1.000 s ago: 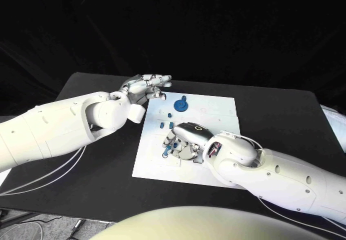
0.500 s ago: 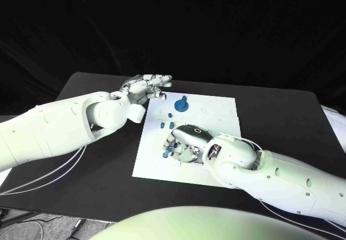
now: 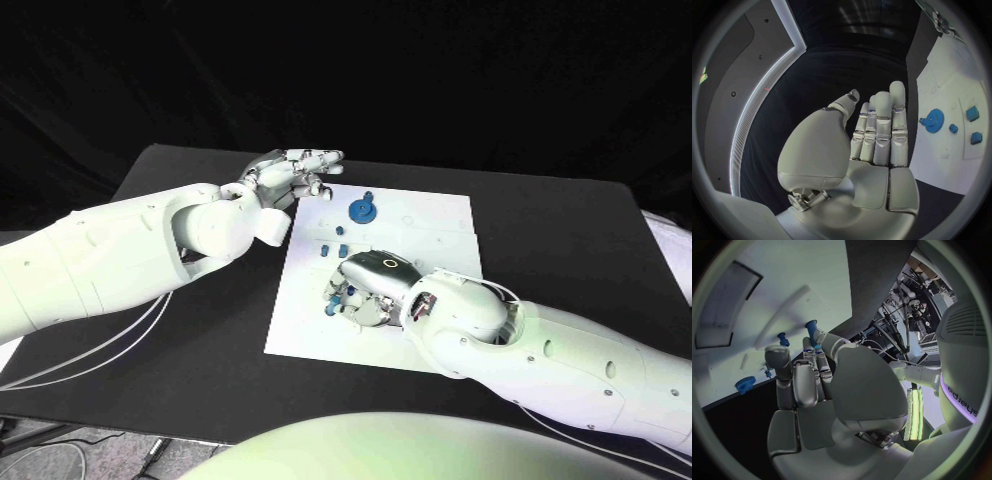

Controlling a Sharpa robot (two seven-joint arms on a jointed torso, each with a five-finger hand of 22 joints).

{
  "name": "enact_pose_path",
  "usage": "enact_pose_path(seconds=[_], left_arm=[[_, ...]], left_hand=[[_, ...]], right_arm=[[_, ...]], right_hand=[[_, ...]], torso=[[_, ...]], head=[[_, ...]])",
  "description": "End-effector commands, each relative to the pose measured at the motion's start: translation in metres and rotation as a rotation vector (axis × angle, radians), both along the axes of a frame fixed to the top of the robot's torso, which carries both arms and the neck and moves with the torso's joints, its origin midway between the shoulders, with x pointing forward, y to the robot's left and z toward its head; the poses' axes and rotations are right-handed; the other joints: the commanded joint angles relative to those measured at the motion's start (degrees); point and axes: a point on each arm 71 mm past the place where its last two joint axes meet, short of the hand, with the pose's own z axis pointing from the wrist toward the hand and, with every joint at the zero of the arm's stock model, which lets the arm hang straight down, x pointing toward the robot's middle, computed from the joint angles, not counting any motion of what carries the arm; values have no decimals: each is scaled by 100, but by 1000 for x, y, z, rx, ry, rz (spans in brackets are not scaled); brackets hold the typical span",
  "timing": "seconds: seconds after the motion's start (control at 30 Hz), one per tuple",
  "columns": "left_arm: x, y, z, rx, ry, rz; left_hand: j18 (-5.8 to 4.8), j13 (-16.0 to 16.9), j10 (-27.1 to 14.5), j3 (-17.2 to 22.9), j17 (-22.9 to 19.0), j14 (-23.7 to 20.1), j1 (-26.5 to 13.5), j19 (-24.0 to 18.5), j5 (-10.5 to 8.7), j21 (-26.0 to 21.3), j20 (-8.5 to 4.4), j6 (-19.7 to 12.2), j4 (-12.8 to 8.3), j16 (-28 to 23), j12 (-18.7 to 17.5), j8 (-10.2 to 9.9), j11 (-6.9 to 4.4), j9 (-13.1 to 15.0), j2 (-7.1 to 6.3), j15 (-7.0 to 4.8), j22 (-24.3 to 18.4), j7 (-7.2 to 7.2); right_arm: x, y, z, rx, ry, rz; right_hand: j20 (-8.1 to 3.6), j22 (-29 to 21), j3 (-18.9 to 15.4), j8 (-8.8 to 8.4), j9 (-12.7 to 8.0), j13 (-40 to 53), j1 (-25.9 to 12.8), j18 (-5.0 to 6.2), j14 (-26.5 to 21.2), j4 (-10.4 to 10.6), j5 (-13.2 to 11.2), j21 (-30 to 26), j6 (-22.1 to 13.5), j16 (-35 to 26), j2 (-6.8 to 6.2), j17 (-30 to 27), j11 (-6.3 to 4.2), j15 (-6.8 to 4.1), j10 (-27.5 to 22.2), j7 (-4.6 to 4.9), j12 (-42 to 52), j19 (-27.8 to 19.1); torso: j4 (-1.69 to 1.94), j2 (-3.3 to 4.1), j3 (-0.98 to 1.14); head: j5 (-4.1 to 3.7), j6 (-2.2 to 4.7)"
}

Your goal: Assemble the parts on the task board

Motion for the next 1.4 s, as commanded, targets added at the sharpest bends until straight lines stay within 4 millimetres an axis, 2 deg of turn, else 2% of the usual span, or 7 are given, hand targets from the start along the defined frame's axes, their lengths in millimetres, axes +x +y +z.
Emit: enact_pose_path(seconds=[0.03,0.5,0.7,0.9,1.03,1.13,1.4], left_arm=[[-1,-3,1,-10,-7,-19],[-1,-1,1,-8,-4,-18],[-1,0,1,-6,-4,-16],[-1,1,0,-5,-2,-15],[-1,1,0,-5,0,-16],[-2,2,-1,-4,2,-14],[-6,6,-1,-3,6,-11]], left_hand=[[61,8,-52,-39,-7,-40,42,26,-8,-27,26,-30,2,18,39,40,1,-5,29,9,-6,8],[62,8,-69,-59,-13,-44,59,30,-8,-35,27,-38,1,22,51,42,2,-6,38,9,-12,8],[62,8,-69,-59,-13,-44,59,30,-8,-35,27,-38,1,22,51,42,2,-6,38,9,-12,8],[62,8,-74,-64,-15,-45,61,30,-9,-37,27,-41,2,23,52,42,3,-6,39,9,-14,9],[62,8,-74,-64,-15,-45,61,30,-9,-37,27,-41,2,23,52,42,3,-6,39,9,-14,9],[62,8,-74,-64,-15,-45,61,30,-9,-37,27,-41,2,23,52,42,3,-6,39,9,-14,9],[62,8,-74,-64,-15,-45,61,30,-9,-37,27,-41,2,23,52,42,3,-6,39,9,-14,9]], right_arm=[[-2,0,-8,-62,0,0],[-3,1,-3,7,-58,-32],[-7,-6,7,108,-88,-65],[-7,-25,26,192,-88,-119],[-3,-54,34,185,-26,-199],[0,-89,36,163,52,-312],[-7,-147,29,124,166,-548]], right_hand=[[25,-33,-49,-20,-18,-31,-181,32,194,28,57,-16,-75,4,-70,-17,-53,63,-24,10,-74,-55],[157,-452,-668,-20,-70,-22,-574,106,123,180,99,-308,-630,-136,-391,-265,76,189,-865,57,-164,-271],[181,-555,-1433,-13,-59,-13,-515,110,114,339,110,-401,-840,-166,-326,-330,116,208,-1047,92,-59,-252],[183,-571,-1652,-1,-48,-8,-378,112,111,398,226,-415,-793,-176,-220,-356,111,208,-984,120,58,-229],[162,-492,-1650,32,-32,28,-318,101,136,438,292,-366,-676,-118,-101,-271,64,176,-643,117,251,-166],[82,-10,-1655,67,-19,171,-409,20,253,581,325,-62,-535,183,-57,195,-105,59,193,39,633,130],[-191,509,-2336,309,29,1605,-914,-86,350,1271,1298,292,-524,587,-263,789,-402,-212,911,-217,2246,483]], torso=[[5,2,-2],[2,2,5],[-9,-6,9],[-39,-10,19],[-56,-20,13],[-108,-31,12],[-234,-15,29]], head=[[4,0],[-16,0],[-32,0],[-93,17],[-190,47],[-272,78],[-370,139]])
